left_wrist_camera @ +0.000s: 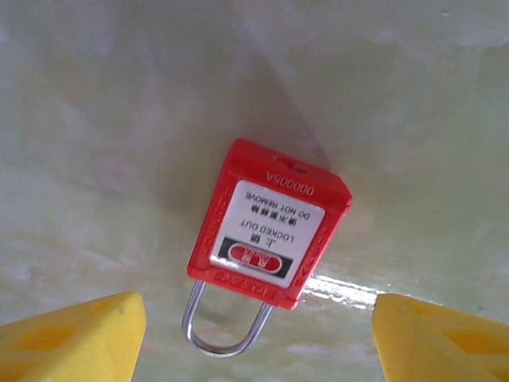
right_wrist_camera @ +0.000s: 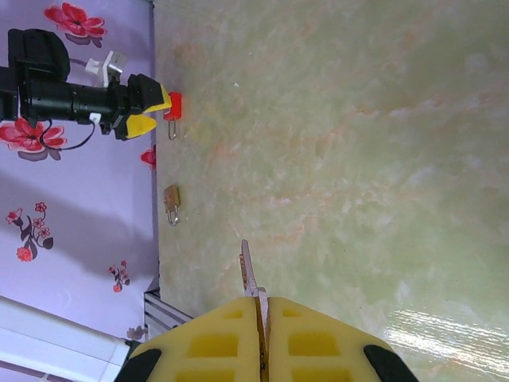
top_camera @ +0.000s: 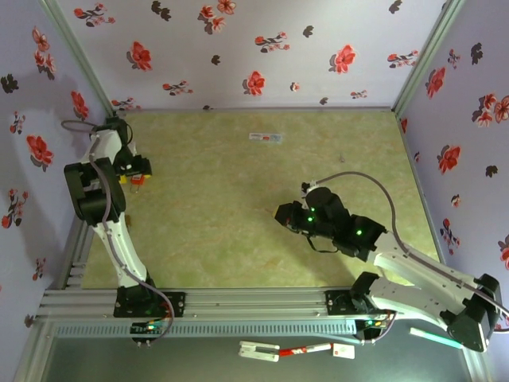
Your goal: Unlock with the key
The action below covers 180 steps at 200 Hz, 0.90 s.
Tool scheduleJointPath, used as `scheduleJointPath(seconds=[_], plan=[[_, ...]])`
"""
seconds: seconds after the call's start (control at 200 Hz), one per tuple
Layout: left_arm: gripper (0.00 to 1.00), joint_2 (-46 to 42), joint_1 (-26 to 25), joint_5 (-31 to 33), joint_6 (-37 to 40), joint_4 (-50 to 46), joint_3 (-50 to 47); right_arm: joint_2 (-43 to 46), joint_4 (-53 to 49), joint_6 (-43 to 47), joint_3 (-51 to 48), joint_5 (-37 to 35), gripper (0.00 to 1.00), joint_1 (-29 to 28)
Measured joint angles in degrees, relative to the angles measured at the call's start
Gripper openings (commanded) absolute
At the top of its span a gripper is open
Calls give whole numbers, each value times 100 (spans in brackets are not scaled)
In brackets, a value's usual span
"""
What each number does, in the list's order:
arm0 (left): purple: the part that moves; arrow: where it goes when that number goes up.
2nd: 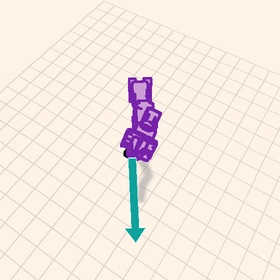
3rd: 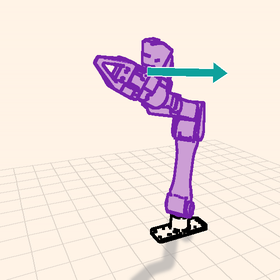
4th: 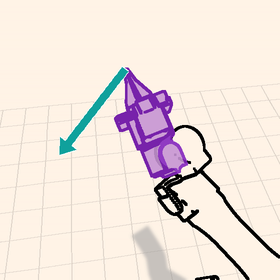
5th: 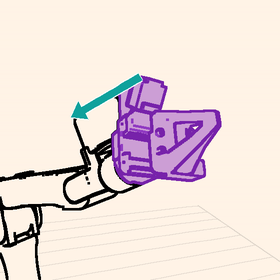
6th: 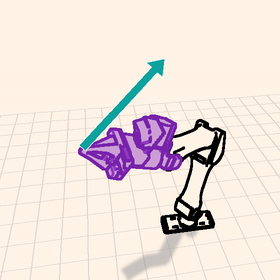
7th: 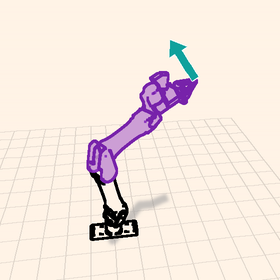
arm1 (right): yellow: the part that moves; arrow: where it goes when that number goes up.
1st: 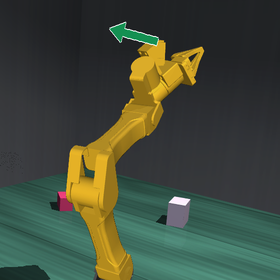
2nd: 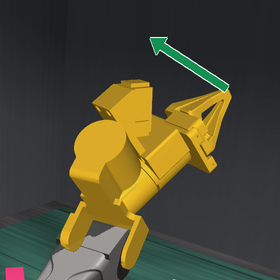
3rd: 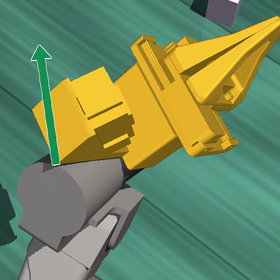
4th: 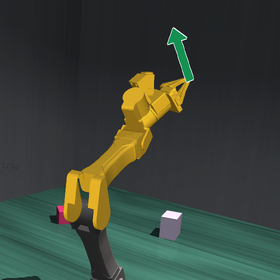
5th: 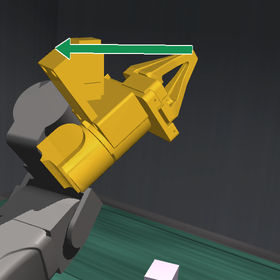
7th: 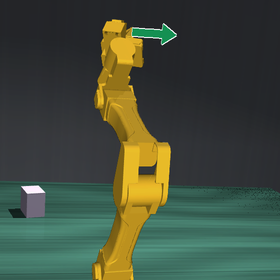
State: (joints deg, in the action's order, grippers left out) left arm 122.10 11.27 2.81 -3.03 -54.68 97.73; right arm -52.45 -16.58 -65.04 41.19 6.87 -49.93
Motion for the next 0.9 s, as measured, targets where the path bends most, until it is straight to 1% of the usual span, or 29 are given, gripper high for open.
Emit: scheduleJointPath(seconds=[0.07, 0.18, 0.295, 0.555, 0.755, 0.855, 0.9], plan=[[71, 122, 0, -4, 61, 68, 42, -85, 52, -9, 0, 66, 0, 7], [64, 282, 2, -4, 103, 149, 48, -142, 129, -9, 0, 109, 0, 9], [62, 435, 2, -24, 138, 157, 136, -149, 177, -9, 0, 114, 0, 20], [52, 507, 7, -153, 155, 197, 422, -127, 184, -15, -55, 114, 0, 44], [49, 680, 7, -302, 153, 149, 621, -13, 199, -129, -227, 111, 0, 44], [48, 741, 7, -308, 153, 107, 649, 22, 197, -155, -258, 111, 0, 44], [50, 745, 11, -310, 153, 68, 649, 46, 195, -157, -269, 111, 0, 44]])
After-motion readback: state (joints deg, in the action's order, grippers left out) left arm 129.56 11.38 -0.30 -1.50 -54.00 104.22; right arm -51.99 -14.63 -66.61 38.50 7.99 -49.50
